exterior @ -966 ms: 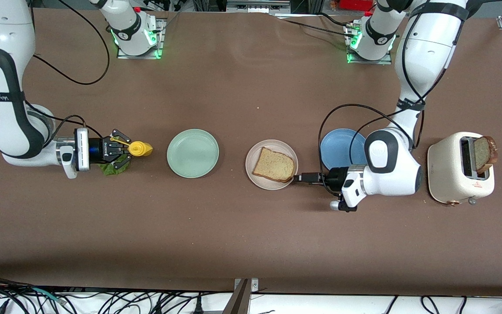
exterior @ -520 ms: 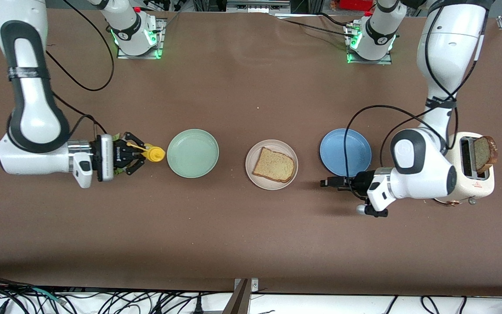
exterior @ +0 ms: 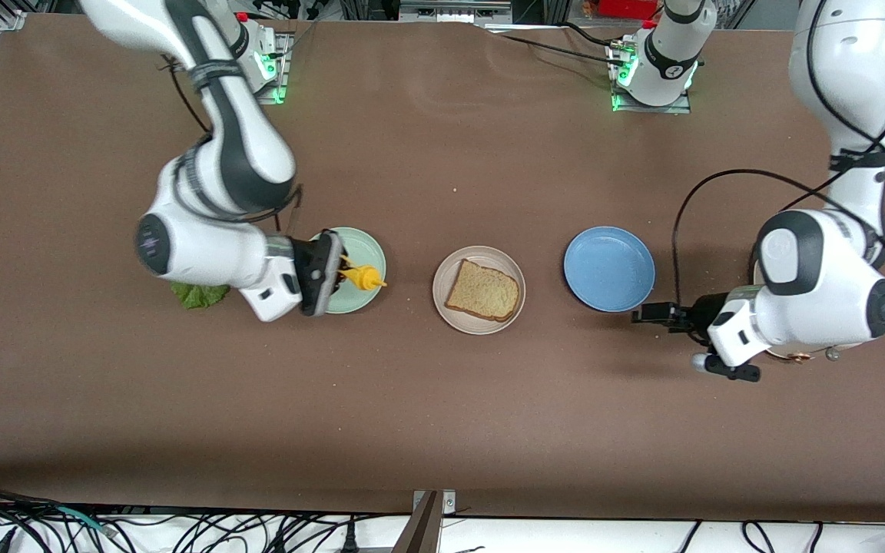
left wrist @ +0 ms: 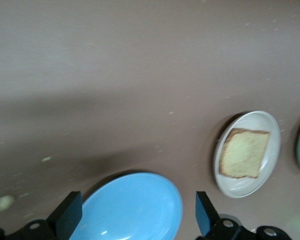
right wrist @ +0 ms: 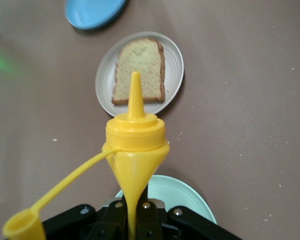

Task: Make sandwich in beige plate with both arms
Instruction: 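Carry the yellow bottle with the right gripper over the bread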

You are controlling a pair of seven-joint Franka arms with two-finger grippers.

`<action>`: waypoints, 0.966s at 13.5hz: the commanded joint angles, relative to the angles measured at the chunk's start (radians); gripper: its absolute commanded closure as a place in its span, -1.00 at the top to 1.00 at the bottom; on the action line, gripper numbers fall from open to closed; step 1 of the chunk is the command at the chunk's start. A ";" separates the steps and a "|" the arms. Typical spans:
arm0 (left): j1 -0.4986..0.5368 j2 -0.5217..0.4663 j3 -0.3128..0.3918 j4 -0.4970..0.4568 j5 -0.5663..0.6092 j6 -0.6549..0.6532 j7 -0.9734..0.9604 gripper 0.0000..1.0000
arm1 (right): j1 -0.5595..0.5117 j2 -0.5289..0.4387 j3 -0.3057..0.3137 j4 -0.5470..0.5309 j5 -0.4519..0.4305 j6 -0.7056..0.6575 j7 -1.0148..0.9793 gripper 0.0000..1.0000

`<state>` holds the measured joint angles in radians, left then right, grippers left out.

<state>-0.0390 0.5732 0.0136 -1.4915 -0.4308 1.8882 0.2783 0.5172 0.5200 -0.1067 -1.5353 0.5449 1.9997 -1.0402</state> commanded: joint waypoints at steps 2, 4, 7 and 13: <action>0.014 -0.085 0.002 -0.012 0.165 -0.052 -0.019 1.00 | 0.111 0.047 -0.011 0.072 -0.253 0.004 0.164 -1.00; 0.014 -0.120 0.006 -0.012 0.253 -0.060 -0.019 1.00 | 0.202 0.072 -0.013 0.075 -0.386 0.004 0.314 -1.00; 0.028 -0.157 0.023 -0.012 0.271 -0.073 -0.022 1.00 | 0.292 0.083 -0.013 0.076 -0.566 0.030 0.510 -1.00; 0.030 -0.236 0.037 -0.012 0.353 -0.101 -0.066 1.00 | 0.383 0.138 -0.013 0.081 -0.812 -0.015 0.531 -1.00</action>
<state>-0.0103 0.3799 0.0473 -1.4911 -0.1144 1.8071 0.2543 0.8668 0.6350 -0.1057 -1.4897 -0.2159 2.0254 -0.5132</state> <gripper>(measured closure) 0.000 0.965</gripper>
